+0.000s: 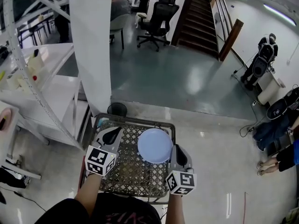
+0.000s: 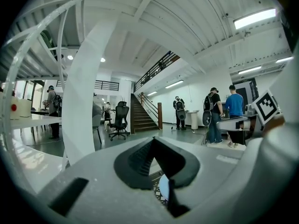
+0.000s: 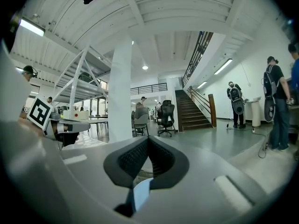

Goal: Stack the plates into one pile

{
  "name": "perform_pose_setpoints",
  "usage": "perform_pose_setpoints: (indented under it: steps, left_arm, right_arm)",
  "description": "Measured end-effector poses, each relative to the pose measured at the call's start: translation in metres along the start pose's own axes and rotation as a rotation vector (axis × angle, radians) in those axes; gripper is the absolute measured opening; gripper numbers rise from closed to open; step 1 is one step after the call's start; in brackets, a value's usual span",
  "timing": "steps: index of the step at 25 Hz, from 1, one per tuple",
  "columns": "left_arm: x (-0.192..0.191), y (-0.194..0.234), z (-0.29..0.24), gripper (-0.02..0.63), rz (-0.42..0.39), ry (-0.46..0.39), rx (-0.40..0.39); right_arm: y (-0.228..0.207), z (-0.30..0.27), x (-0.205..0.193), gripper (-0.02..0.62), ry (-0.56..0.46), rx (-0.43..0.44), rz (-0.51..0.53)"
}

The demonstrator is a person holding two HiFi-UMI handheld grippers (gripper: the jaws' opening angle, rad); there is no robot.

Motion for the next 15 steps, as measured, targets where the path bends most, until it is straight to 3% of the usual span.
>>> perform_pose_setpoints:
  steps: [15]
  left_arm:
    - [-0.0008,0.0027,0.0052,0.000,-0.017,0.006,0.003]
  right_arm:
    - [0.0015,-0.0032,0.0004,0.008,0.014,0.012,0.014]
Point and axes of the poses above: the fingertips, and each gripper's own axes: z backward along the fingers, y to its left, x out of its top, the point moved 9 cm from there along z, backward along the fingers, and after that the axes turned 2 degrees about x, right-handed, at the moved point
